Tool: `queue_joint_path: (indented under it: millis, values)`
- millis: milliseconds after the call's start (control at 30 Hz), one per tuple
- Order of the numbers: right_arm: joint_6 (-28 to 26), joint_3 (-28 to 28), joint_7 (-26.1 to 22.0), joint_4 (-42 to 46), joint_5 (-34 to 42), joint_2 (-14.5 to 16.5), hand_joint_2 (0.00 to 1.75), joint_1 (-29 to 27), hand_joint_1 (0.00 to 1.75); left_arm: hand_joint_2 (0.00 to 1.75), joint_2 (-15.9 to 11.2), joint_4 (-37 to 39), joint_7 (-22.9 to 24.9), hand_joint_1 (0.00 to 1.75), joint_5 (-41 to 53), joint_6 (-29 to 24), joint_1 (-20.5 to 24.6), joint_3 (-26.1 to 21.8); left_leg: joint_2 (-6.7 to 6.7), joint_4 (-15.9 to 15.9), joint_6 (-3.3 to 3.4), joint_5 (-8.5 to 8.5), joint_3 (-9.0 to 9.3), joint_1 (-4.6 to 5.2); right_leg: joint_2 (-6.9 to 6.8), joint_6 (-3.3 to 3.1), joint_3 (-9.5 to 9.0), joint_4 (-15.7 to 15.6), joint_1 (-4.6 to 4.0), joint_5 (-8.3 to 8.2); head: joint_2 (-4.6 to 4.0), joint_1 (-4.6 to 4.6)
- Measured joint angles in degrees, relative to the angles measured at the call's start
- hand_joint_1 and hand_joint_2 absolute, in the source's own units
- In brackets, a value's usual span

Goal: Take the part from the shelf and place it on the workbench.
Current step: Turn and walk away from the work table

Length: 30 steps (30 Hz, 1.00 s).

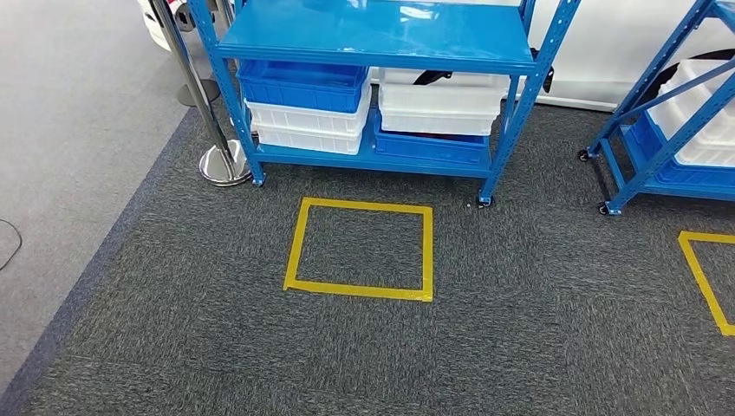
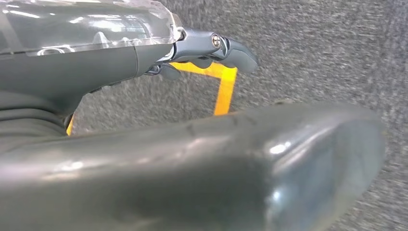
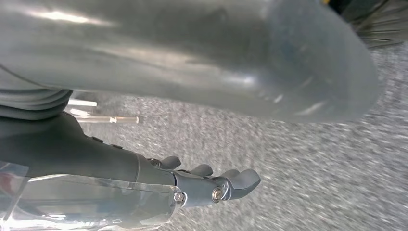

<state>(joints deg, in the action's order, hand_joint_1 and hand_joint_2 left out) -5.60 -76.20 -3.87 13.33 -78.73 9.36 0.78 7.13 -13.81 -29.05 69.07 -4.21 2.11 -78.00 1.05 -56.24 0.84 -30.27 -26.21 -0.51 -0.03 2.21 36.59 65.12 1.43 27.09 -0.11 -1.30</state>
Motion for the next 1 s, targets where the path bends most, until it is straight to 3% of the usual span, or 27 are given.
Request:
queue_joint_path:
  millis: [67,167,233,267,333,367,400,433,500,533,567,600,633,667,733,767,800,833,900,933,967,1000]
  values:
    - [0.2,0.0,-0.1,0.0,-0.1,-0.1,0.00,0.0,0.00,0.00,0.1,0.0,0.0,0.00,0.0,0.0,0.1,0.0,0.25,-0.3,-0.70,-1.20,0.72,0.14,0.24,-0.51,-1.78,-4.4,-0.01,-1.31,0.00,0.02]
    - [0.3,0.0,-0.3,0.0,-0.2,-0.1,0.00,0.2,0.00,0.00,0.1,0.0,0.0,0.00,0.0,0.0,0.3,-0.1,0.33,0.0,-1.71,-2.35,1.76,0.15,0.24,-1.94,-2.68,-4.9,-0.22,0.33,0.01,-0.05]
    - [0.4,0.0,-0.3,0.0,-0.3,-0.1,0.00,0.2,0.00,0.00,0.1,0.0,0.0,0.00,0.0,0.0,0.5,-0.1,-0.06,-2.3,-2.32,-3.40,1.42,0.03,0.02,-2.73,-4.32,-5.5,-0.05,1.38,0.01,-0.30]
    - [0.4,0.0,-0.4,0.0,-0.3,-0.1,0.00,0.2,0.00,0.00,0.1,0.0,0.0,0.00,0.0,0.0,0.6,-0.1,-0.33,-5.5,-2.60,-4.25,-0.23,-0.05,-0.12,-3.00,-5.22,-5.8,0.03,1.94,0.01,-0.45]
    - [0.4,0.0,-0.4,0.0,-0.3,-0.1,0.00,0.2,0.00,0.00,0.1,0.0,0.1,0.00,0.0,-0.1,0.5,-0.1,-0.66,-14.4,-3.02,-6.03,-6.51,-0.13,-0.30,-3.27,-6.76,-6.0,-0.03,3.26,0.00,-0.68]
    - [0.4,0.0,-0.4,0.0,-0.3,-0.1,0.00,0.2,0.00,0.00,0.1,0.0,0.1,0.00,0.1,0.0,0.4,-0.1,-0.69,-17.7,-3.07,-5.95,-9.70,-0.16,-0.29,-3.30,-7.60,-6.0,-0.07,4.02,0.00,-0.67]
    - [0.3,0.0,-0.4,0.0,-0.4,-0.1,0.00,0.1,0.00,0.00,0.1,0.0,0.2,0.00,0.1,0.0,0.2,-0.1,-0.69,-19.1,-2.99,-4.61,-12.07,-0.14,-0.24,-3.29,-8.60,-6.0,-0.12,4.87,0.00,-0.68]
    - [0.3,-0.1,-0.5,0.0,-0.4,-0.1,0.00,0.1,0.00,0.00,0.1,0.0,0.2,0.00,0.1,0.0,0.0,-0.1,-0.69,-18.1,-2.76,-1.89,-13.33,-0.09,-0.19,-3.26,-9.77,-6.1,-0.17,5.76,0.00,-0.67]
    - [0.3,-0.1,-0.6,0.0,-0.4,-0.1,0.00,-0.2,0.00,0.00,0.1,0.0,0.2,0.00,0.1,0.0,-0.3,-0.2,-0.77,-11.5,-1.78,5.26,-13.39,0.31,-0.16,-3.09,-12.22,-6.5,-0.18,7.60,0.00,-0.57]
    - [0.3,-0.1,-0.7,-0.1,-0.4,0.0,0.00,-0.2,0.00,0.00,0.0,0.0,0.2,0.00,0.1,-0.1,-0.5,-0.3,-0.89,-8.8,-1.17,7.64,-12.97,0.70,-0.15,-2.83,-13.12,-6.8,-0.24,8.31,-0.01,-0.43]
    - [0.3,-0.1,-0.8,-0.1,-0.4,0.0,0.00,-0.2,0.00,0.00,0.0,0.0,0.2,0.00,0.1,-0.1,-0.5,-0.4,-1.02,-6.8,-0.59,8.54,-12.42,1.10,-0.14,-2.51,-13.76,-7.2,-0.19,8.82,-0.01,-0.34]
    - [0.3,-0.1,-0.9,-0.1,-0.4,0.1,0.00,-0.2,0.00,0.00,-0.1,0.0,0.2,0.00,0.2,-0.1,-0.6,-0.4,-1.14,-5.9,-0.13,7.88,-11.88,1.42,-0.17,-2.12,-14.27,-7.7,-0.14,9.01,-0.01,-0.28]
    - [0.3,-0.1,-0.9,-0.1,-0.4,0.1,0.44,0.0,0.00,0.00,-0.1,0.0,0.2,0.00,0.2,-0.1,-0.5,-0.4,-1.18,-4.9,0.21,7.10,-11.13,1.59,-0.22,-1.65,-14.65,-7.8,-0.18,8.66,-0.01,-0.27]
    - [0.3,-0.1,-1.0,-0.1,-0.5,0.1,0.44,0.2,0.00,0.00,-0.1,0.0,0.2,0.00,0.3,-0.1,-0.4,-0.4,-1.08,-3.6,0.44,6.28,-9.97,1.41,-0.28,-1.26,-14.64,-7.2,-0.14,7.89,0.02,-0.30]
    - [0.2,-0.1,-1.2,-0.1,-0.5,0.1,0.44,0.3,0.00,0.00,-0.1,0.0,0.2,0.00,0.4,-0.1,-0.4,-0.4,-0.85,-1.1,0.79,5.44,-7.04,0.96,-0.21,-0.73,-12.52,-2.4,-0.21,5.20,-0.01,-0.05]
    - [0.1,-0.1,-1.3,-0.1,-0.5,0.1,0.00,0.4,0.00,0.00,-0.1,0.0,0.1,0.00,0.5,0.0,-0.4,-0.4,-0.78,0.1,0.92,5.10,-5.35,0.76,-0.11,-0.66,-10.23,1.2,-0.21,4.51,-0.01,0.09]
    - [0.1,-0.2,-1.4,-0.1,-0.1,0.1,0.00,0.4,0.00,0.00,-0.1,0.0,0.1,0.00,0.5,0.0,-0.5,-0.4,-0.82,1.0,1.03,4.60,-3.81,0.76,0.00,-0.65,-7.59,4.5,-0.19,4.87,-0.03,0.23]
    - [0.1,-0.3,-1.5,-0.1,0.4,0.1,0.00,0.4,0.00,0.00,0.0,0.0,0.2,0.00,0.5,0.0,-0.4,-0.4,-0.85,1.7,1.11,3.96,-2.39,0.75,0.02,-0.62,-4.91,6.8,-0.19,6.60,-0.02,0.29]
    - [0.3,-1.0,-1.6,0.0,1.7,0.0,0.87,0.3,0.00,0.00,0.1,0.0,0.2,0.00,0.5,0.0,-0.4,-0.4,-0.92,2.3,1.00,2.21,0.45,0.69,0.01,-0.42,-0.66,7.8,-0.18,11.46,-0.01,0.39]
    - [0.3,-1.3,-1.7,0.0,2.0,0.0,1.31,0.2,0.00,0.00,0.2,0.0,0.2,0.00,0.5,0.1,-0.5,-0.4,-0.91,2.4,0.81,1.15,1.88,0.61,0.00,-0.30,0.70,6.7,-0.16,12.89,-0.01,0.43]
    - [0.3,-1.6,-1.9,0.0,2.0,-0.1,1.31,0.1,0.00,0.00,0.3,0.0,0.2,0.00,0.6,0.1,-0.6,-0.4,-0.95,2.4,0.56,-0.03,3.35,0.51,-0.05,-0.15,1.61,4.6,-0.12,12.45,-0.01,0.48]
    - [0.3,-1.7,-2.0,0.0,1.7,-0.2,0.87,-0.1,0.00,0.00,0.3,0.0,0.2,0.00,0.6,0.1,-0.6,-0.4,-1.07,2.4,0.27,-1.28,4.71,0.43,-0.27,-0.02,2.24,1.9,-0.06,9.37,-0.01,0.54]
